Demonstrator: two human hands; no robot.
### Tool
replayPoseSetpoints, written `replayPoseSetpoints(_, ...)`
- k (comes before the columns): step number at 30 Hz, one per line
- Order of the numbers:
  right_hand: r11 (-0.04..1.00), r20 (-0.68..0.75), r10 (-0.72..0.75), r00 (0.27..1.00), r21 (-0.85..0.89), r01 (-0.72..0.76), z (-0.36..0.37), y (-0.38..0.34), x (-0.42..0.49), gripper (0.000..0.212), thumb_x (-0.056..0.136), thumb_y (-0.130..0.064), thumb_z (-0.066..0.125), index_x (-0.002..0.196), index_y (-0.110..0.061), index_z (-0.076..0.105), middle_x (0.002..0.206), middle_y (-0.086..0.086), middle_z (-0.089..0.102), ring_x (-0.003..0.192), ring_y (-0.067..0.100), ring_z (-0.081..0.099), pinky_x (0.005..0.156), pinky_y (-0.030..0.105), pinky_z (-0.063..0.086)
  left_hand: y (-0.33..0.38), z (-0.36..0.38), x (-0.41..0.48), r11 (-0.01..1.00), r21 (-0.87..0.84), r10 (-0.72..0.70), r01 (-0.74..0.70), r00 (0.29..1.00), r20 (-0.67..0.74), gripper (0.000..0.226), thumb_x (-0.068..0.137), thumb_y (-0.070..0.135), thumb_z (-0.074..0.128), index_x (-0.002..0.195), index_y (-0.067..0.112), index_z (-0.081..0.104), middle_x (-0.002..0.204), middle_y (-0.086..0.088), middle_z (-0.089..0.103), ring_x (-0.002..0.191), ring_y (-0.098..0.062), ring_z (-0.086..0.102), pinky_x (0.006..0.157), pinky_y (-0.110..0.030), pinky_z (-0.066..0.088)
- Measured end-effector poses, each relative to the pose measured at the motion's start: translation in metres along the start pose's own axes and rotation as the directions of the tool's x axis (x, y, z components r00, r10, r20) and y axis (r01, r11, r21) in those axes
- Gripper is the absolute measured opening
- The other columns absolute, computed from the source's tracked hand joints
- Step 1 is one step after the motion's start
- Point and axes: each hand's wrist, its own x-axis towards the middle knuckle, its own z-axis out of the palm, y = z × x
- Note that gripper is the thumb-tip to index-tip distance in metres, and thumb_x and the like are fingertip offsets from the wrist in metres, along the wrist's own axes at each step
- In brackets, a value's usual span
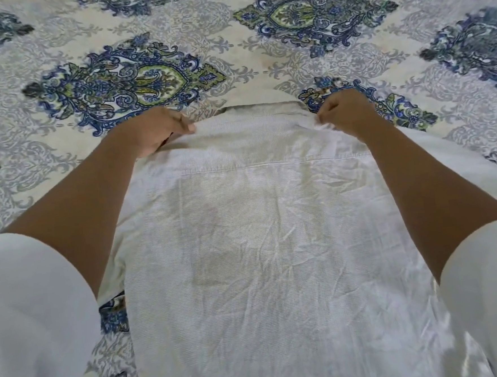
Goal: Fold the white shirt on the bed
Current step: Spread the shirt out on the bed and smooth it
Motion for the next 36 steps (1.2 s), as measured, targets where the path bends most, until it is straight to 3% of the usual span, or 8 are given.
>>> replayPoseSetpoints(5,0.999,-0.111,-0.035,0.993,0.031,0.039,-0.005,0.017,-0.002,0.017,0.088,-0.011,0.054,0.074,-0.005,0.061,0.069,0.013,0.053,0.060,0.021,0.051,0.050,0.016,0.036,-0.016,0.007,0.003,0.992,0.117,0.061,-0.042,0.985,-0.161,0.029,0.086,0.019,0.064,0.113,0.006,0.063,0.102,-0.013,0.062,0.074,-0.022,0.054,0.062,-0.023,0.041)
replayPoseSetpoints(8,0.956,0.016,-0.008,1.000,0.295,0.003,-0.022,0.022,-0.010,0.014,0.088,-0.020,0.062,0.079,-0.010,0.066,0.066,0.003,0.052,0.050,0.007,0.042,0.037,0.007,0.028,-0.017,0.009,-0.003,0.994,0.063,0.092,-0.086,0.990,-0.102,0.027,0.090,0.030,0.057,0.106,0.010,0.065,0.080,-0.004,0.057,0.069,-0.017,0.048,0.066,-0.025,0.040)
replayPoseSetpoints(13,0.998,0.211,-0.054,0.976,0.025,0.050,-0.040,0.023,-0.021,0.030,0.088,-0.009,0.060,0.115,0.002,0.063,0.117,0.016,0.062,0.102,0.025,0.057,0.081,0.019,0.035,-0.014,-0.006,-0.002,0.999,0.023,0.032,-0.030,0.996,-0.081,0.033,0.089,0.044,0.054,0.085,0.016,0.071,0.081,-0.013,0.063,0.069,-0.023,0.057,0.077,-0.033,0.043)
replayPoseSetpoints(17,0.995,0.093,-0.008,0.996,-0.095,0.017,-0.036,0.026,-0.016,0.026,0.087,-0.006,0.058,0.109,0.005,0.064,0.114,0.023,0.063,0.102,0.032,0.058,0.086,0.035,0.044,-0.017,-0.008,0.001,0.997,0.076,0.012,-0.010,0.999,-0.031,0.017,0.084,0.021,0.065,0.100,0.018,0.070,0.103,-0.006,0.064,0.088,-0.018,0.058,0.094,-0.029,0.041)
replayPoseSetpoints(27,0.929,-0.250,-0.028,0.968,-0.363,-0.066,0.000,0.043,-0.014,0.020,0.086,-0.009,0.048,0.103,-0.011,0.058,0.112,0.012,0.057,0.110,0.029,0.049,0.106,0.043,0.020,-0.022,0.028,0.002,0.947,0.318,0.142,-0.037,0.939,-0.312,0.022,0.092,0.017,0.056,0.106,0.001,0.060,0.097,-0.016,0.057,0.077,-0.024,0.051,0.058,-0.027,0.041)
replayPoseSetpoints(31,0.928,-0.339,-0.182,0.923,-0.369,0.047,0.033,0.006,-0.050,0.048,0.091,-0.022,0.047,0.136,-0.008,0.040,0.143,0.020,0.035,0.135,0.031,0.030,0.111,0.048,0.015,-0.015,0.074,-0.026,0.698,0.716,0.510,-0.035,0.727,-0.461,0.035,0.093,0.025,0.039,0.115,0.001,0.051,0.122,-0.021,0.050,0.115,-0.035,0.046,0.094,-0.043,0.036)
replayPoseSetpoints(34,0.880,-0.195,-0.431,0.881,-0.305,0.363,0.092,-0.042,-0.079,0.053,0.093,-0.028,0.030,0.141,-0.006,0.037,0.151,0.016,0.031,0.142,0.031,0.025,0.113,0.051,0.020,-0.012,0.128,-0.041,0.550,0.804,0.563,-0.227,0.811,-0.156,0.063,0.089,0.036,0.013,0.141,0.006,0.033,0.152,-0.016,0.027,0.140,-0.031,0.025,0.114,-0.046,0.017)
replayPoseSetpoints(36,0.906,-0.083,-0.344,0.935,-0.290,0.307,0.116,-0.039,-0.096,0.057,0.097,-0.040,0.022,0.148,-0.016,0.021,0.158,0.005,0.014,0.146,0.022,0.009,0.117,0.044,0.006,-0.034,0.135,-0.049,0.591,0.792,0.449,-0.153,0.878,-0.166,0.069,0.090,0.046,0.004,0.149,0.012,0.013,0.158,-0.007,0.008,0.146,-0.024,0.008,0.117,-0.041,0.004)
